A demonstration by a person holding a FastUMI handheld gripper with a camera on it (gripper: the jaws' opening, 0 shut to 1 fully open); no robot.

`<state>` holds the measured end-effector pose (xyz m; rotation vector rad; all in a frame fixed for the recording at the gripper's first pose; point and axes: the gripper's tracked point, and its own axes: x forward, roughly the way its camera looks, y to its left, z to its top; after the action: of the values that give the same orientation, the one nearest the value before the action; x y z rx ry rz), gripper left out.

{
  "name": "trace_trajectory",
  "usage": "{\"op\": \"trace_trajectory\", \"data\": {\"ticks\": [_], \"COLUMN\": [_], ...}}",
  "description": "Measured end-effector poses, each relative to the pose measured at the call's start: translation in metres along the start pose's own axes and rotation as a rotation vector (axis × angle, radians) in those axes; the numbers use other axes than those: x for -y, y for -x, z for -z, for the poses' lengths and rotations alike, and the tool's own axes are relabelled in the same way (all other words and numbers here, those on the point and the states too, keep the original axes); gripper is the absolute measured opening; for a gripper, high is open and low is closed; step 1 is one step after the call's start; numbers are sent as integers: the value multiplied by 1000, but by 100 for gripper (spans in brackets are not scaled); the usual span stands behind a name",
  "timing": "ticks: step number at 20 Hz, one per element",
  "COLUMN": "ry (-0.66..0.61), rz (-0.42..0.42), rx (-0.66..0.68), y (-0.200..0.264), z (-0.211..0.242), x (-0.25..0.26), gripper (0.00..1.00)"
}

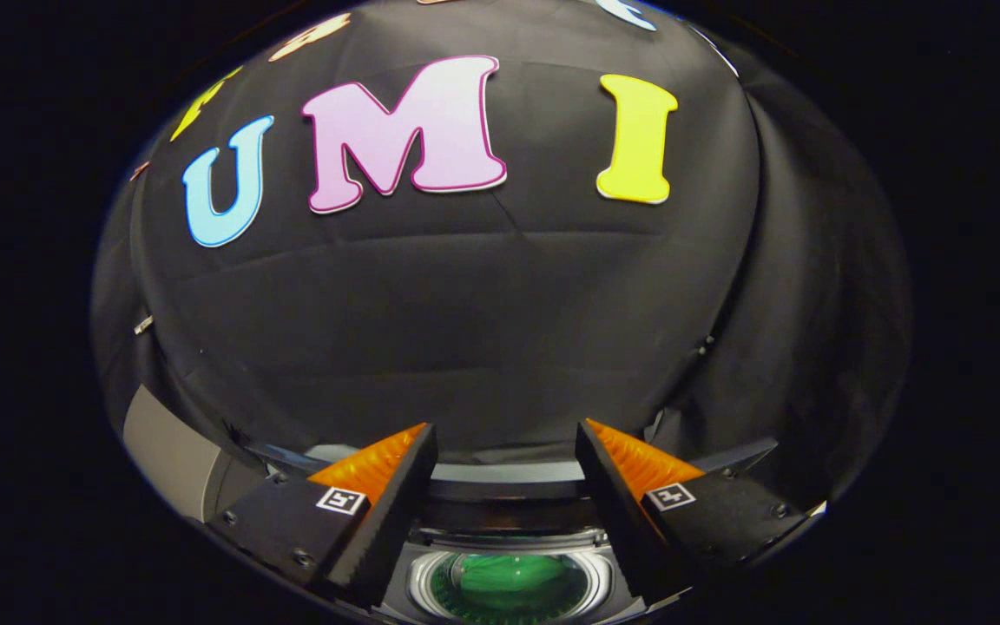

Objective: Put the clothes into the washing machine and then close the washing machine lid.

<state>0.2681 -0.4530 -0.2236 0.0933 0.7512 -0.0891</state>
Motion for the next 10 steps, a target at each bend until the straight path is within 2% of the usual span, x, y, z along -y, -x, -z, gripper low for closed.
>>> {"op": "trace_trajectory", "data": {"ticks": [4, 10], "ry": [4, 8], "rz": [-6, 30], "rx": [31, 48], "y": [4, 16], "z": [4, 7], "x": [-1, 4], "gripper": [100, 100]}}
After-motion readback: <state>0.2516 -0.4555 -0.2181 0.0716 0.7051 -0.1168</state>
